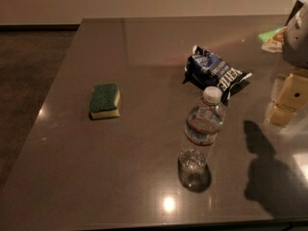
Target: Knock water bottle over
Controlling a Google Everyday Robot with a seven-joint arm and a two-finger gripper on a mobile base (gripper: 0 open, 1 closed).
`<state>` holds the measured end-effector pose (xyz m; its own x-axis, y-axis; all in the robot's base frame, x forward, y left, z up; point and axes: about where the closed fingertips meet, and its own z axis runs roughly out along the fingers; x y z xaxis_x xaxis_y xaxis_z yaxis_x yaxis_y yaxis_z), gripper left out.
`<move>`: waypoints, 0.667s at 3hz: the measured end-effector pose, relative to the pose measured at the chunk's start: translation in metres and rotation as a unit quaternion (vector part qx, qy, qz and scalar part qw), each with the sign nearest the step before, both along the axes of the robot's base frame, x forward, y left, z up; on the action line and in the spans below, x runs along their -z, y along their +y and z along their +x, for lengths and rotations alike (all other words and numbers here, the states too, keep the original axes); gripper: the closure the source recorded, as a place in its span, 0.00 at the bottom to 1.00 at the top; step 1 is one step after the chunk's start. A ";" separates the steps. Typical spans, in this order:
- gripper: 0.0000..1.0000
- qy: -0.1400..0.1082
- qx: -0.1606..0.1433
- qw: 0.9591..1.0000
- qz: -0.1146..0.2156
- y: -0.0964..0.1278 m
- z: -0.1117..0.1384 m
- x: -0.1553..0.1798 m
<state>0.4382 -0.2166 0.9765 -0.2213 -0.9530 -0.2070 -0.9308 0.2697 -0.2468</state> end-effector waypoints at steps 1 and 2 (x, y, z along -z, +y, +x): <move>0.00 0.000 0.000 1.000 0.000 0.000 0.000 0.000; 0.00 0.006 -0.004 0.999 0.032 0.007 -0.006 0.000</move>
Offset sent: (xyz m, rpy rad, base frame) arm -0.0266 0.0269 -0.0023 0.2562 0.0740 0.0357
